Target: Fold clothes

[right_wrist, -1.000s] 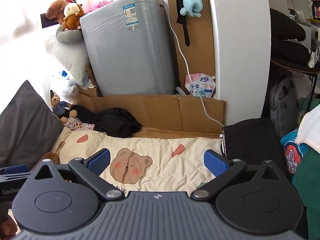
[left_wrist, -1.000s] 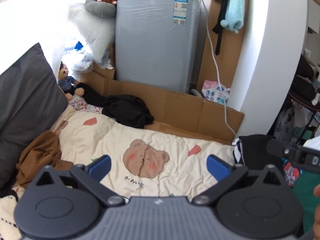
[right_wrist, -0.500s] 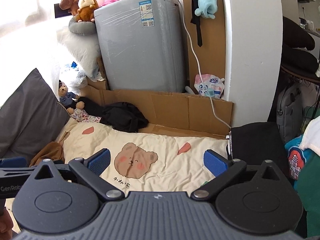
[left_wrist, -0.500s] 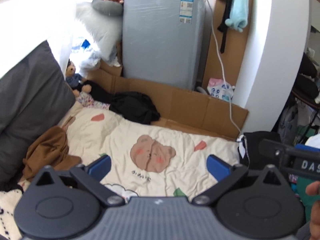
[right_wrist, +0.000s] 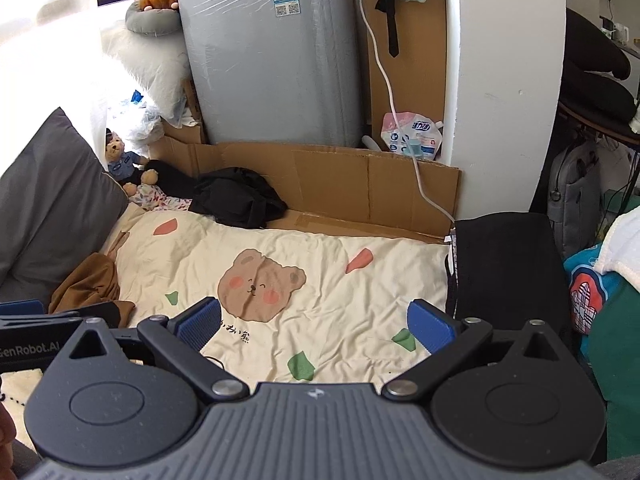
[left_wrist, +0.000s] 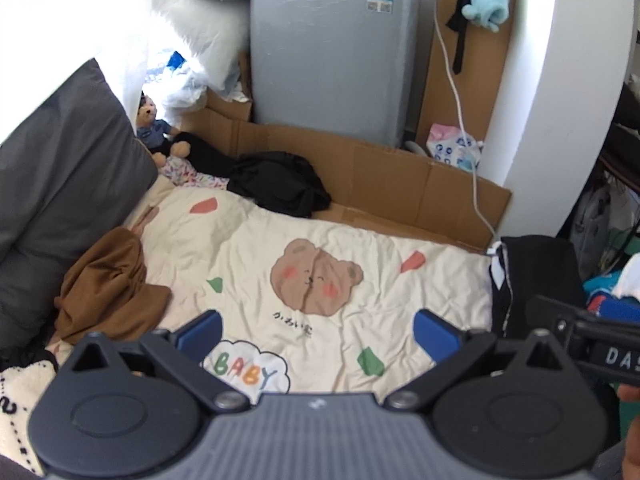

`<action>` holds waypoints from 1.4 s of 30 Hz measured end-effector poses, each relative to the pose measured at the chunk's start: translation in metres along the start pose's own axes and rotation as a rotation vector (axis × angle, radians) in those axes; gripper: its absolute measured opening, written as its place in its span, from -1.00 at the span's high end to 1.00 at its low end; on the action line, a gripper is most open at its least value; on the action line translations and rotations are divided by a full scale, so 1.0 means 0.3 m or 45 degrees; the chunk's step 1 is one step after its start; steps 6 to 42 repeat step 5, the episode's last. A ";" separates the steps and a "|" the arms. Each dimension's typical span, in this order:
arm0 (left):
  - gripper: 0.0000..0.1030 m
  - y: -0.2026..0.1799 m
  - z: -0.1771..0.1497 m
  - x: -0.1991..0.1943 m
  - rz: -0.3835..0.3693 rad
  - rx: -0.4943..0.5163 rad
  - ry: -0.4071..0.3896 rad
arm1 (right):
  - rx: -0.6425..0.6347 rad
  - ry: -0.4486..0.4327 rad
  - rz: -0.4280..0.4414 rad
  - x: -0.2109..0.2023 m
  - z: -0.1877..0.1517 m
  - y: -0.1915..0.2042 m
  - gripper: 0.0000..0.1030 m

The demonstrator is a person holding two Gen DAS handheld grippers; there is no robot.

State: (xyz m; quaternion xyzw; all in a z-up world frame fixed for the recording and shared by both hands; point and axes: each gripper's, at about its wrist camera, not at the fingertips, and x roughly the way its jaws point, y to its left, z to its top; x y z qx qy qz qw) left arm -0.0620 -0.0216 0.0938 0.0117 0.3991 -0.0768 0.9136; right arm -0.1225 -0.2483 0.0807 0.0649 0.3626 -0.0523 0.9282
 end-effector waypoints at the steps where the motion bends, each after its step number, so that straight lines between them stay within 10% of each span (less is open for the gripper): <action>1: -1.00 0.001 0.001 0.000 -0.008 0.005 -0.002 | 0.000 0.000 -0.002 0.000 0.000 -0.001 -0.98; 42: -0.99 0.000 0.001 -0.003 -0.034 0.019 -0.007 | -0.002 0.029 0.016 0.011 -0.003 0.000 -0.98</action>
